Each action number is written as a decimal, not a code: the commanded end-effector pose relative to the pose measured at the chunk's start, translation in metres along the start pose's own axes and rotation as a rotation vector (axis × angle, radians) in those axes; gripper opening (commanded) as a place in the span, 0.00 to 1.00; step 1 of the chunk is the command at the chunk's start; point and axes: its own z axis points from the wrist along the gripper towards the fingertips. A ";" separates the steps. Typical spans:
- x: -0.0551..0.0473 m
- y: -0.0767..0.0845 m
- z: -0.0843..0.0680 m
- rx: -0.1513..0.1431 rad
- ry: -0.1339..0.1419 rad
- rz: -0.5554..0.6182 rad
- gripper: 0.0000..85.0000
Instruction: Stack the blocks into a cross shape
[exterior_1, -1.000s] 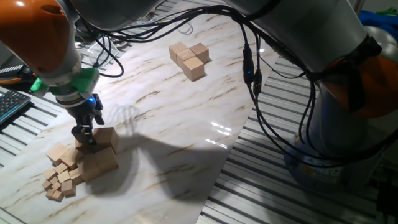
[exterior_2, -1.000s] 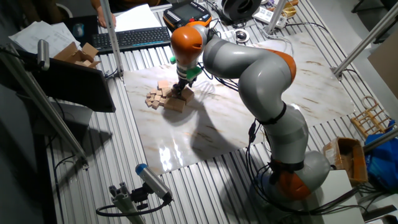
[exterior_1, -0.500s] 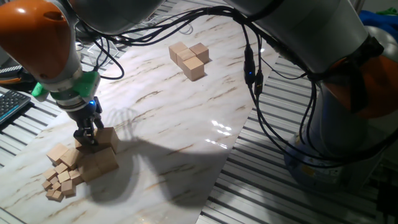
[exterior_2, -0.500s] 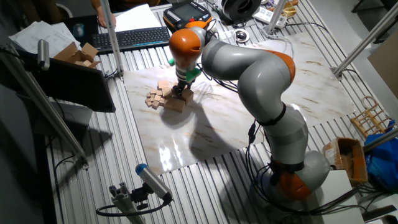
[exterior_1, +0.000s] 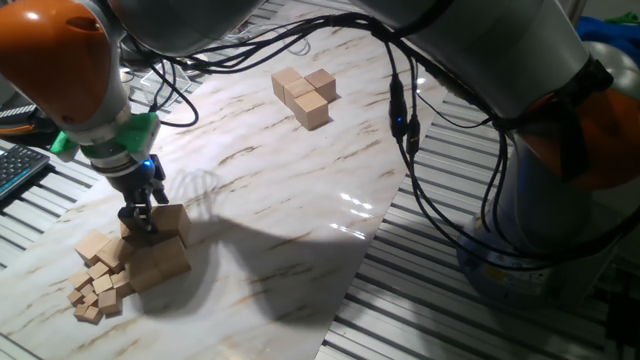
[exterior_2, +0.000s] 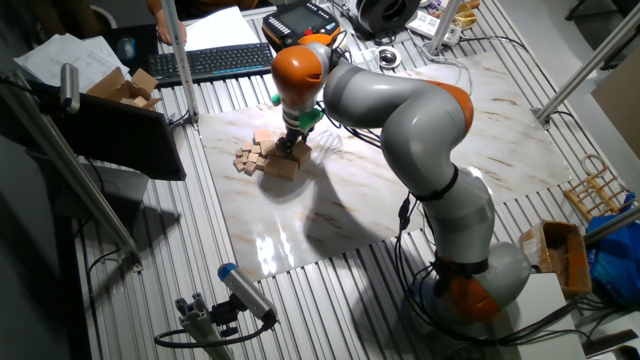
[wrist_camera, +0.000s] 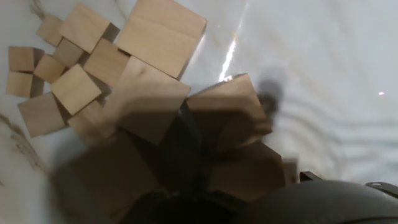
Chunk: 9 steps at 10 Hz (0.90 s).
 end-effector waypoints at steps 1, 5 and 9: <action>-0.003 -0.002 -0.003 -0.002 -0.018 0.002 0.80; -0.002 0.000 0.009 0.004 -0.026 -0.004 0.80; -0.002 -0.001 0.013 0.006 -0.030 -0.021 0.60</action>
